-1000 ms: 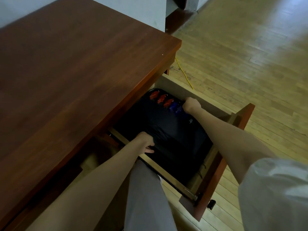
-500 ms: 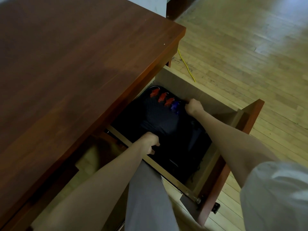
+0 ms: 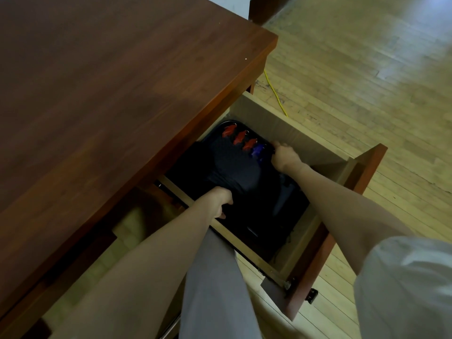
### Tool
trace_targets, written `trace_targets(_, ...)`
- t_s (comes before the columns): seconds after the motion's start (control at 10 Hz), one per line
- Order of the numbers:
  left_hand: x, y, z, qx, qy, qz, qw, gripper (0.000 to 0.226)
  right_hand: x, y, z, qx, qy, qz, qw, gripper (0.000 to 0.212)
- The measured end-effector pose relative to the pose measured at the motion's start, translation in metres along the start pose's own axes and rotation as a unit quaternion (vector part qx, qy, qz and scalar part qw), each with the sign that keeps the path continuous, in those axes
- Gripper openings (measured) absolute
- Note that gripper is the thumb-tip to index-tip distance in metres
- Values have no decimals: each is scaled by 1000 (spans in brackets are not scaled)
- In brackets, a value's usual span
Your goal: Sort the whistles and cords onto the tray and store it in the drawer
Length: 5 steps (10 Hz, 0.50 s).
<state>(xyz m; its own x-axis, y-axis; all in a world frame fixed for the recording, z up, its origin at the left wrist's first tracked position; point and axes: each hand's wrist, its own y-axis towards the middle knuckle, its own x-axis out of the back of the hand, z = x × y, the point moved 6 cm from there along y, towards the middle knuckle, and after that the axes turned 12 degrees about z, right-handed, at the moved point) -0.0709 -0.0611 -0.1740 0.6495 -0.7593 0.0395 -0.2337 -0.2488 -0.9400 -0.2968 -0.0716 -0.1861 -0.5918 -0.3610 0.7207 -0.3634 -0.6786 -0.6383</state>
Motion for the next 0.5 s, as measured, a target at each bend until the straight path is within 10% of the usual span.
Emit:
trace_targets(0.3, 4, -74, -16, -110, 252, -72, 959, 20, 5, -72, 35, 27, -234, -31, 971, 47)
trace_targets(0.5, 10, -163, 8, -216, 561, -223, 768, 14, 12, -153, 99, 111, -352, -80, 926, 35)
